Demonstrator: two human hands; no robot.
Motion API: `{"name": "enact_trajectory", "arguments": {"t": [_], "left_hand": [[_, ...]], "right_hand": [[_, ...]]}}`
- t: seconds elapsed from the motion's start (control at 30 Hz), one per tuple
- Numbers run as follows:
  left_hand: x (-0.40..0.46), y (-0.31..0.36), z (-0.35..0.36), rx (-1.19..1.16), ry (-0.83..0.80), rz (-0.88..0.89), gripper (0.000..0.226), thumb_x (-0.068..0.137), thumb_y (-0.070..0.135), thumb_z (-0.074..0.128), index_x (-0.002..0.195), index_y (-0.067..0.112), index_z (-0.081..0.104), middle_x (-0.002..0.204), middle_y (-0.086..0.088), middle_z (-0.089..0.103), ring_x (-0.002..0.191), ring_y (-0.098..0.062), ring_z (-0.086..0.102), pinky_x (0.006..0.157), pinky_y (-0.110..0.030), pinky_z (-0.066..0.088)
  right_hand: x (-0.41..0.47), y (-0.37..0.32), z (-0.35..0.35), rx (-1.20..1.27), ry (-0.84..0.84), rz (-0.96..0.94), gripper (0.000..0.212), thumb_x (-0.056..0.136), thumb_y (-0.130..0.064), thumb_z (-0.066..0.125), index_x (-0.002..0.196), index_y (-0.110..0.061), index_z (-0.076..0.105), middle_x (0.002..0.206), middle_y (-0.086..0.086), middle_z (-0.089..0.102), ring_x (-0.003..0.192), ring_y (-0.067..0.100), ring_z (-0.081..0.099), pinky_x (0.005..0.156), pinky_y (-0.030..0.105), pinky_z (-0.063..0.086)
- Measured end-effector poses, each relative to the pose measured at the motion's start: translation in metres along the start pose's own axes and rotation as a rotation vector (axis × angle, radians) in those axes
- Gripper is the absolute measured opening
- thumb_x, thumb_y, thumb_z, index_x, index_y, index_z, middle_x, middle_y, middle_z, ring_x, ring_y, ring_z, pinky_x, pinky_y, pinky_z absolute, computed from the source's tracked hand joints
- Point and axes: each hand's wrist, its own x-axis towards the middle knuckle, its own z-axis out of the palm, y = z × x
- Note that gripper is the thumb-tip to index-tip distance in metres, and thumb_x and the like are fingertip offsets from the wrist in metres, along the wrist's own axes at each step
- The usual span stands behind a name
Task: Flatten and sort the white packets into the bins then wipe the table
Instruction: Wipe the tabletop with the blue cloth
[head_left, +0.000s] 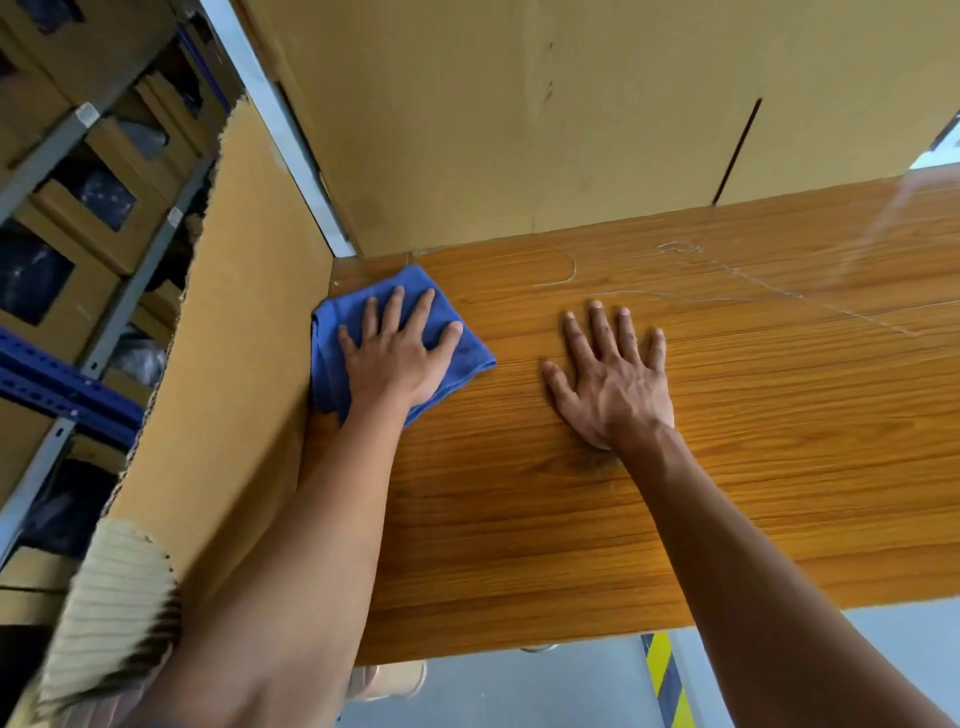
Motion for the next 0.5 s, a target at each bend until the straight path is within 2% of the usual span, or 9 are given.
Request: {"name": "enact_trajectory", "arguments": {"t": [0.07,0.27,0.5], "left_hand": [[-0.004,-0.001,0.001,-0.009,0.004,-0.036,0.08,0.093,0.087,0.008,0.164,0.052,0.005,0.176,0.012,-0.003,0.162,-0.025,-0.007,0.125,-0.067,-0.003],[0.07,0.005,-0.016,-0.074,0.002,-0.166,0.086,0.093,0.085,0.014,0.167,0.042,0.009,0.177,0.004,-0.001,0.162,-0.032,-0.006,0.126,-0.065,0.004],[-0.006,0.008,0.007,-0.046,0.011,-0.153,0.094,0.089,0.088,0.007,0.168,0.037,0.003,0.177,0.001,-0.007,0.162,-0.034,-0.011,0.124,-0.065,-0.007]], "right_hand": [[-0.001,-0.001,-0.001,0.003,-0.007,0.0,0.079,0.097,-0.075,0.001,0.164,-0.035,-0.014,0.172,0.0,-0.02,0.158,0.028,-0.019,0.125,0.062,-0.007],[0.001,0.002,0.001,-0.015,0.003,-0.011,0.08,0.097,-0.075,-0.001,0.164,-0.034,-0.015,0.172,0.0,-0.021,0.158,0.028,-0.019,0.125,0.062,-0.006],[-0.001,0.0,-0.002,-0.009,0.001,-0.001,0.08,0.097,-0.075,0.0,0.165,-0.033,-0.011,0.173,0.001,-0.017,0.159,0.028,-0.016,0.126,0.062,-0.004]]}}
